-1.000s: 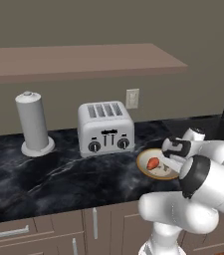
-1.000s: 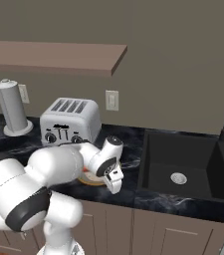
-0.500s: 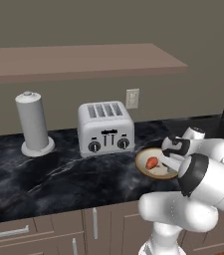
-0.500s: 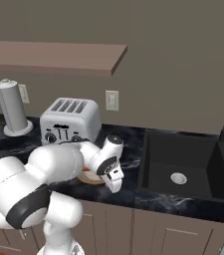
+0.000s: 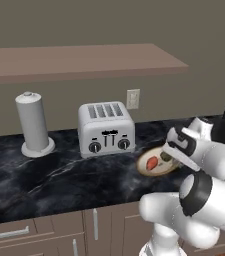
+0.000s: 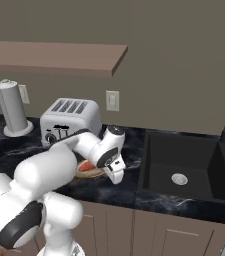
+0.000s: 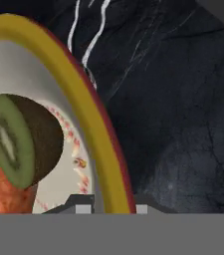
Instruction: Dump the kiwi and sweet potato from the bowl so the bowl can be washed. Place the bowl in the sink after clearing the leftovers.
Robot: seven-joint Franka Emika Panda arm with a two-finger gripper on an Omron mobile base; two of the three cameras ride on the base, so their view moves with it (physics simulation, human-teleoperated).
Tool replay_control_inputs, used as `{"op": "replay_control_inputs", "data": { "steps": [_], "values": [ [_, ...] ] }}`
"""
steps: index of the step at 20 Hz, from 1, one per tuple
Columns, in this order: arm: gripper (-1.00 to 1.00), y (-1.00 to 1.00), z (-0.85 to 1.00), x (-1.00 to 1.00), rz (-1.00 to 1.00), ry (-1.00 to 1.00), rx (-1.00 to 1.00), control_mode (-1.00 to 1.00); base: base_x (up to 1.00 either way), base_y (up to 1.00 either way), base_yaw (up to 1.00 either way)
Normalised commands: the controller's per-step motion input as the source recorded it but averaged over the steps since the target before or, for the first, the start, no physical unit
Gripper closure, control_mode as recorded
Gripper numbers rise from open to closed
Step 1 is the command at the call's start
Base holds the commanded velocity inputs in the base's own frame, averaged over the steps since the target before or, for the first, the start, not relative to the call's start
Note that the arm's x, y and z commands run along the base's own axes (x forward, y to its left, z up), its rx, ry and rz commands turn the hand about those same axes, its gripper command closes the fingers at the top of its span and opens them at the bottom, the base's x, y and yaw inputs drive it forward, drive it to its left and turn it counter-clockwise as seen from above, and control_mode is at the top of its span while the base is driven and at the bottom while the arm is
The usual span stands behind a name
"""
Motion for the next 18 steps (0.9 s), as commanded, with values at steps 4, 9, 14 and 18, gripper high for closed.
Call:
{"op": "replay_control_inputs", "data": {
  "steps": [4, 9, 14, 18],
  "values": [
    [1.00, 0.00, 0.79, -0.03, 0.00, -0.15, 0.02, -1.00, 0.00, 0.00, 0.00],
    [1.00, 0.00, 0.75, -0.05, 0.00, -0.16, 0.08, -1.00, 0.00, 0.00, 0.00],
    [1.00, 0.00, 0.66, -0.28, 0.00, -0.20, 0.28, -1.00, 0.00, 0.00, 0.00],
    [1.00, 0.01, 0.52, -0.44, 0.03, -0.30, 0.36, -1.00, 0.00, 0.00, 0.00]
  ]
}}
